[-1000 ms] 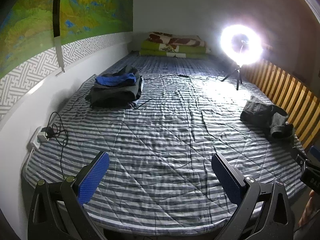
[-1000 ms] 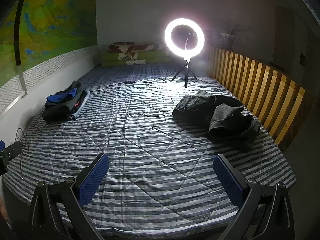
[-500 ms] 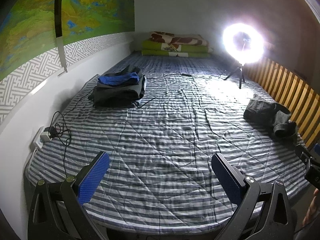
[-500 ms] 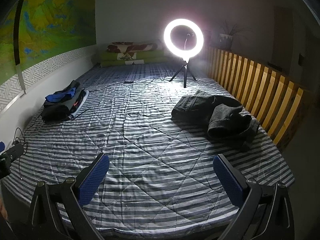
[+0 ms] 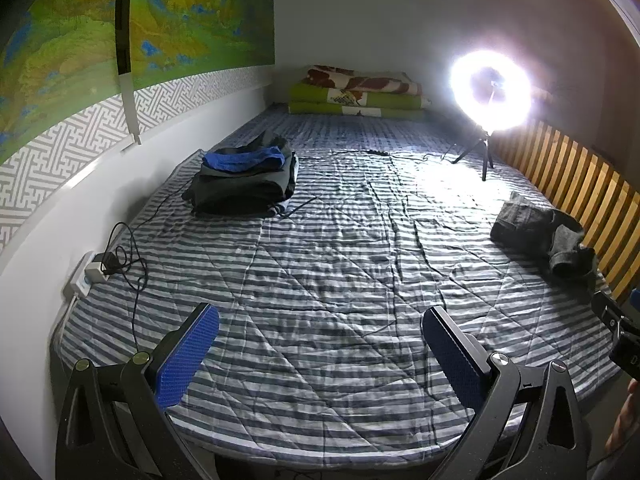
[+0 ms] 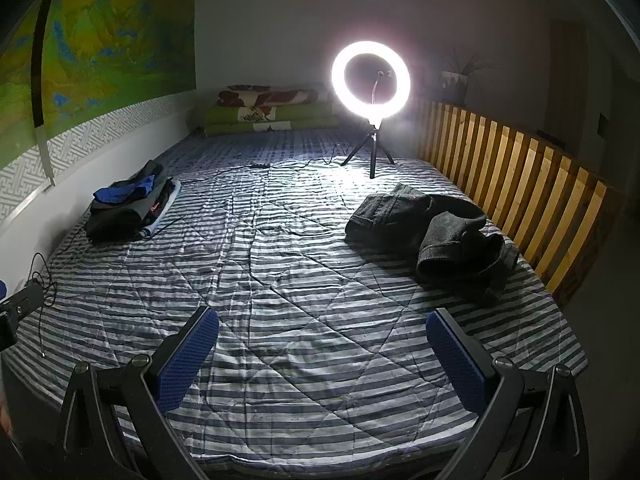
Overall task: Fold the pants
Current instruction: 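Move both tools toward the crumpled grey houndstooth shorts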
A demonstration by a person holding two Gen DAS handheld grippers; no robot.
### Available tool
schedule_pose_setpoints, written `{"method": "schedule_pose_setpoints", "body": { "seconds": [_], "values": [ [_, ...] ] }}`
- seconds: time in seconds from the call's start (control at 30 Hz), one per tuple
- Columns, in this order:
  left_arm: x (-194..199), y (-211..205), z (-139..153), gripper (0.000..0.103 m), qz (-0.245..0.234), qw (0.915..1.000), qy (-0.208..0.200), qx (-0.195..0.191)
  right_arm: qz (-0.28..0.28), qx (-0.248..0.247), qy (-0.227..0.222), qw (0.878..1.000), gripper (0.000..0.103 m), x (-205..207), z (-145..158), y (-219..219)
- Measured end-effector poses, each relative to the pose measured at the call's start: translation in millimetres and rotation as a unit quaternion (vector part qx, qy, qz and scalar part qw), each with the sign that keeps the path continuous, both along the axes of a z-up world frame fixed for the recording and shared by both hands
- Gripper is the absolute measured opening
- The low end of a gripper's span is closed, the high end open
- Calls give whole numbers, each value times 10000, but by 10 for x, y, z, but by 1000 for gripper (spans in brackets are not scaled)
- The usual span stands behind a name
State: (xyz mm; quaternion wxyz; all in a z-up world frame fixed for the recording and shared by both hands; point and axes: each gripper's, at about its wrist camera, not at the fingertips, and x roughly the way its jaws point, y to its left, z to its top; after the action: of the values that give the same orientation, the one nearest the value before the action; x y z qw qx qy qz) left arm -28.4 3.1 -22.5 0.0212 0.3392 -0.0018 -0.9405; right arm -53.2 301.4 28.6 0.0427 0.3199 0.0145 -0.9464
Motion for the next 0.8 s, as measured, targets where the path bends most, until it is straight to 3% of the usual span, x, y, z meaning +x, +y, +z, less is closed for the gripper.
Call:
{"method": "schedule_pose_setpoints", "body": {
  "seconds": [0.8],
  "values": [
    [-459,261,-238,103,-109,9997,-216,-13,-55,72,-239,9997,103,-408,-242,228]
  ]
}}
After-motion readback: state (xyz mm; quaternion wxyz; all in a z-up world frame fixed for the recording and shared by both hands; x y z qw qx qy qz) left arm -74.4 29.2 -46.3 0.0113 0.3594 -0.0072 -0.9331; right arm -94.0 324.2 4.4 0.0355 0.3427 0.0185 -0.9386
